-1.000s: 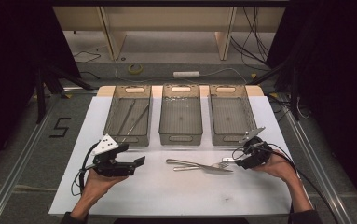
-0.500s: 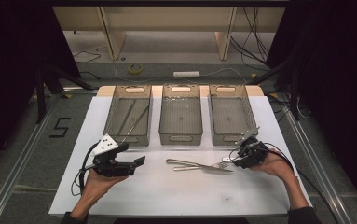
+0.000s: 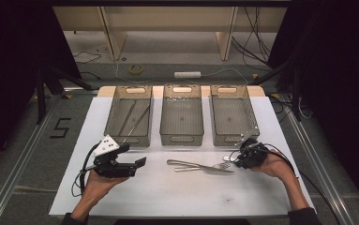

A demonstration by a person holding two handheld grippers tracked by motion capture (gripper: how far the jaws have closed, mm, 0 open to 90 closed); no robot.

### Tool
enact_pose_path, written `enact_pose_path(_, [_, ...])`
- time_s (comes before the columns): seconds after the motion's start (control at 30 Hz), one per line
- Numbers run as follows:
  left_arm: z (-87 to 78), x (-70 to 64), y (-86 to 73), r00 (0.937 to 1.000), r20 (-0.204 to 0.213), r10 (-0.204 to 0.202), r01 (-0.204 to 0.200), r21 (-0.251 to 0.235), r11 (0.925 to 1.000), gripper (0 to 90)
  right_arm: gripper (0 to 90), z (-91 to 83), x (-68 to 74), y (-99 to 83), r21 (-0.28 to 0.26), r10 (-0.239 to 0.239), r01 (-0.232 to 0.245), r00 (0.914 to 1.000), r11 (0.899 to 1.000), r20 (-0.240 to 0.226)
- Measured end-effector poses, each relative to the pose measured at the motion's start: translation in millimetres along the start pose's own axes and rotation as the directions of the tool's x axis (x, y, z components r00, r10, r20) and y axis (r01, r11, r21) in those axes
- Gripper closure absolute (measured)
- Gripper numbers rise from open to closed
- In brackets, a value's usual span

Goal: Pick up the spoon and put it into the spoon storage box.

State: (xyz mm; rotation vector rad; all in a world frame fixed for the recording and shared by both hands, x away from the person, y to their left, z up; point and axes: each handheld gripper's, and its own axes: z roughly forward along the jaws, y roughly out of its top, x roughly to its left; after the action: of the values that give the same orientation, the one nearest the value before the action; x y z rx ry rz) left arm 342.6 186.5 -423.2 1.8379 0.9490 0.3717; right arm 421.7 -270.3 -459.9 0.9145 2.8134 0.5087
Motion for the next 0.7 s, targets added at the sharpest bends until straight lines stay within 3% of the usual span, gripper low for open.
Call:
enact_pose_path(0.43, [0.5, -0.4, 0.0, 1.0, 0.0, 0.004, -0.004, 0.002, 1.0, 15.2, 74.6, -2.7, 3.8, 2.7, 0.038, -0.011, 0.011, 0.9999, 0.999, 0.013])
enact_pose_path(0.7, [0.4, -0.4, 0.0, 1.0, -0.001, 0.009, -0.009, 0.005, 0.9999, 15.2, 75.0, -12.8, 4.2, 2.0, 0.007, -0.002, 0.002, 0.9998, 1.0, 0.018])
